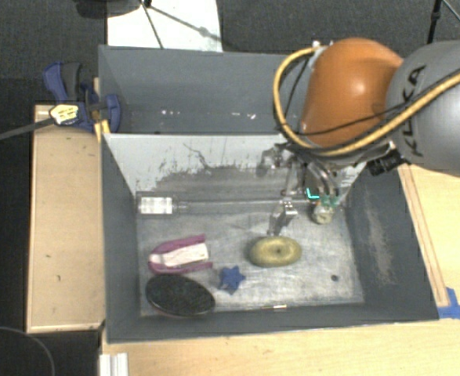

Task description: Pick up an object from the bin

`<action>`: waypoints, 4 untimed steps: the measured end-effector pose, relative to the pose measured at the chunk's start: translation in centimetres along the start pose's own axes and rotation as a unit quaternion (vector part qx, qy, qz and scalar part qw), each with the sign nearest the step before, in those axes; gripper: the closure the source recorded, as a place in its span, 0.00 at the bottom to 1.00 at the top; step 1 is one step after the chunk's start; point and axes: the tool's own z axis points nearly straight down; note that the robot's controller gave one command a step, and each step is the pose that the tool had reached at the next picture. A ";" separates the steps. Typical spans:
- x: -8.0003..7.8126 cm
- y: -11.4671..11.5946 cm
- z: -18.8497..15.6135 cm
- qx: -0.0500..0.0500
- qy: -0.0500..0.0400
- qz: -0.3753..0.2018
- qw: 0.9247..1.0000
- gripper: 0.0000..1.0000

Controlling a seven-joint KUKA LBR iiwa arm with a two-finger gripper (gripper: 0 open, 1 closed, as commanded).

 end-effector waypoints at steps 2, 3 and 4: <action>6.1 -2.4 11.9 -0.001 -0.006 0.021 1.000 0.00; 6.2 -3.9 11.8 0.000 -0.005 0.100 0.995 0.00; 6.4 -2.7 14.9 0.000 -0.003 0.146 0.989 0.00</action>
Offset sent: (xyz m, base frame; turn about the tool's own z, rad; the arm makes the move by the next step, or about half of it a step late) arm -0.0625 -0.0391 -0.1495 -0.1122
